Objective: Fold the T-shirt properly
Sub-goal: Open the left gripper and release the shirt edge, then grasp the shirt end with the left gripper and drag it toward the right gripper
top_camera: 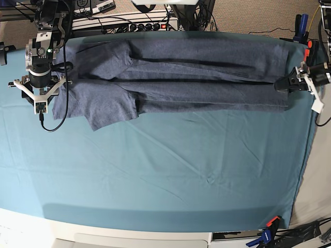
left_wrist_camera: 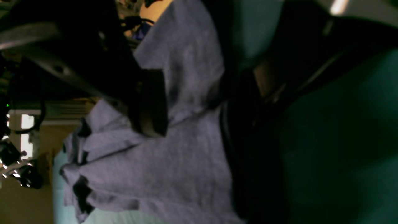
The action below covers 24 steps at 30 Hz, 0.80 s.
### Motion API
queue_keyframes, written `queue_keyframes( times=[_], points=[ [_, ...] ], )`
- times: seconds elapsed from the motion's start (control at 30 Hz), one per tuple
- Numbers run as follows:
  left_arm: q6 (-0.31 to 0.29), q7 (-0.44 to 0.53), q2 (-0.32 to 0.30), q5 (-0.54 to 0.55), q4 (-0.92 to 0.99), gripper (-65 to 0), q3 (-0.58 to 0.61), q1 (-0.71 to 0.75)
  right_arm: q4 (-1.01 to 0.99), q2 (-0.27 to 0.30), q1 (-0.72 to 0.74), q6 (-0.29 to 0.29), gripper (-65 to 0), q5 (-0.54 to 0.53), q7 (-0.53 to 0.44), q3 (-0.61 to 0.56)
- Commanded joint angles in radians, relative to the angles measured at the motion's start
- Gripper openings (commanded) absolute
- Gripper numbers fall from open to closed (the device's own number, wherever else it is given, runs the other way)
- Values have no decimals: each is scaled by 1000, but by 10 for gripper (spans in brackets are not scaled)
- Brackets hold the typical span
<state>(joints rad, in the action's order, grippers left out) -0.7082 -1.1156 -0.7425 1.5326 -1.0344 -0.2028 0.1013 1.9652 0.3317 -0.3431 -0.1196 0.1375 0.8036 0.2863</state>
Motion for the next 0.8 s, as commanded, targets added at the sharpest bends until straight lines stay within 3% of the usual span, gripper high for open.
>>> queue_keyframes(
  times=[0.0, 0.1, 0.17, 0.5, 0.77],
  points=[
    [12, -43, -10, -49, -1, -285, 10, 4, 18, 14, 8, 13, -415, 9, -23, 8],
    [12, -43, 0, -49, -1, -295, 11, 3, 18, 14, 8, 13, -415, 9, -23, 8],
    [12, -43, 3, -49, -1, -340, 11, 4, 18, 14, 8, 13, -415, 9, -23, 8],
    [10, -43, 3, -49, -1, -650, 11, 3, 18, 14, 8, 13, -415, 9, -23, 8],
    [10, -88, 3, -49, -37, -650, 11, -1, 18, 11, 8, 13, -415, 9, -23, 8]
  ],
)
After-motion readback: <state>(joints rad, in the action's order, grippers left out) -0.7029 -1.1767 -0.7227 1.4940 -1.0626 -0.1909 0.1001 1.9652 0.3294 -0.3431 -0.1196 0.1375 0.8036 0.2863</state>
